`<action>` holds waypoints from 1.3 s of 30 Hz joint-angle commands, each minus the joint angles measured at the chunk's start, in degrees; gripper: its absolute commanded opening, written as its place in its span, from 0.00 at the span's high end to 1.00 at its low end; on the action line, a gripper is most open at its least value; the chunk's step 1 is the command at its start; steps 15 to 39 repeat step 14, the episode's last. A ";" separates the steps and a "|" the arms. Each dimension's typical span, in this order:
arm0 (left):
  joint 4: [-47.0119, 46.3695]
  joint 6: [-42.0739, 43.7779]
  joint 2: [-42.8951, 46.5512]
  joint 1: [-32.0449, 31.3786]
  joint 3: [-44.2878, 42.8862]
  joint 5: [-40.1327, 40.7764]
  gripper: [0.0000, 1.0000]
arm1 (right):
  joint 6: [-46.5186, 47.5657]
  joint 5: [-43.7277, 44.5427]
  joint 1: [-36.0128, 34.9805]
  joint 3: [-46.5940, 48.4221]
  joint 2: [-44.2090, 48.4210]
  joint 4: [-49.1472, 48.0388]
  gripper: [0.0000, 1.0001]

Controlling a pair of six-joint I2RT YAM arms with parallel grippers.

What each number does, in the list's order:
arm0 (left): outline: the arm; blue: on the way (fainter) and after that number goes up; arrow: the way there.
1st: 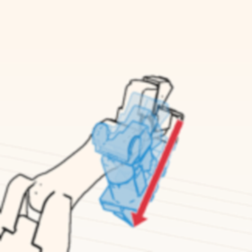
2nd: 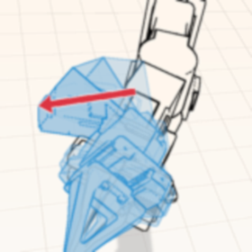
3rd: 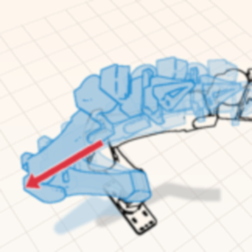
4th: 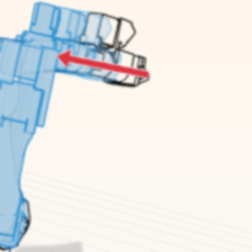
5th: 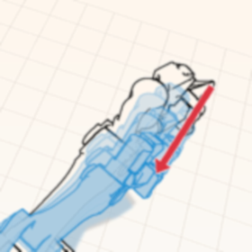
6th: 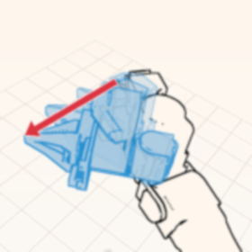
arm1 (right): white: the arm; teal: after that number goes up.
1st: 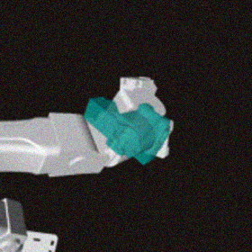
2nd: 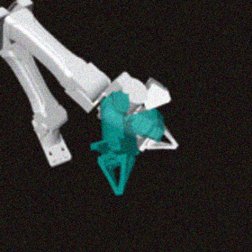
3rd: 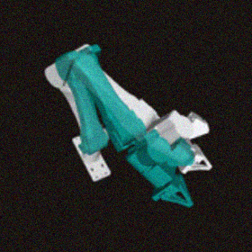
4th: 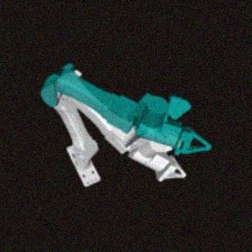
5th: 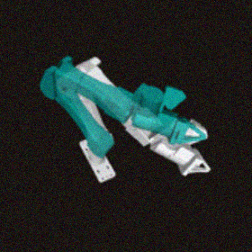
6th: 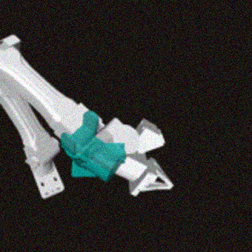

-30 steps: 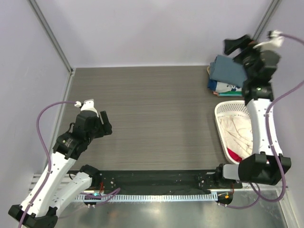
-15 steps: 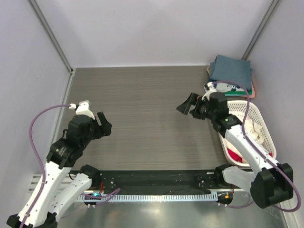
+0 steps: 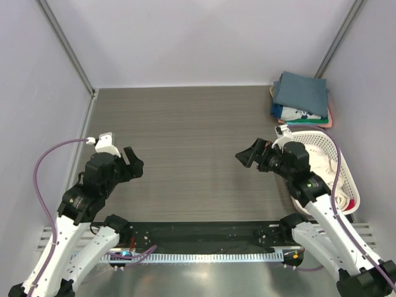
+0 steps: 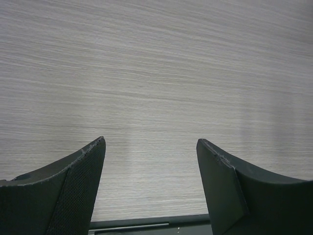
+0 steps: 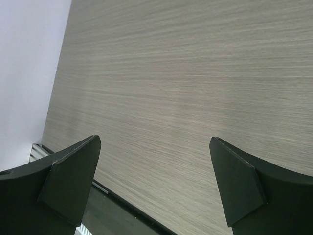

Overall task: Fold and stack the t-shirts
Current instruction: Reset both grippers

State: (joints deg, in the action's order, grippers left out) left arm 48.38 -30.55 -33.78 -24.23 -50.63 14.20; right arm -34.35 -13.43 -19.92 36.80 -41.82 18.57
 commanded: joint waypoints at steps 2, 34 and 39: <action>-2.85 0.75 1.52 0.24 0.45 1.10 0.23 | -0.37 2.18 -0.29 -2.16 1.83 0.86 0.00; -2.76 1.54 -0.14 0.32 -0.08 -0.39 0.24 | 1.56 8.05 -0.29 -0.25 -3.70 -0.37 0.00; -2.76 1.54 -0.14 0.32 -0.08 -0.39 0.24 | 1.56 8.05 -0.29 -0.25 -3.70 -0.37 0.00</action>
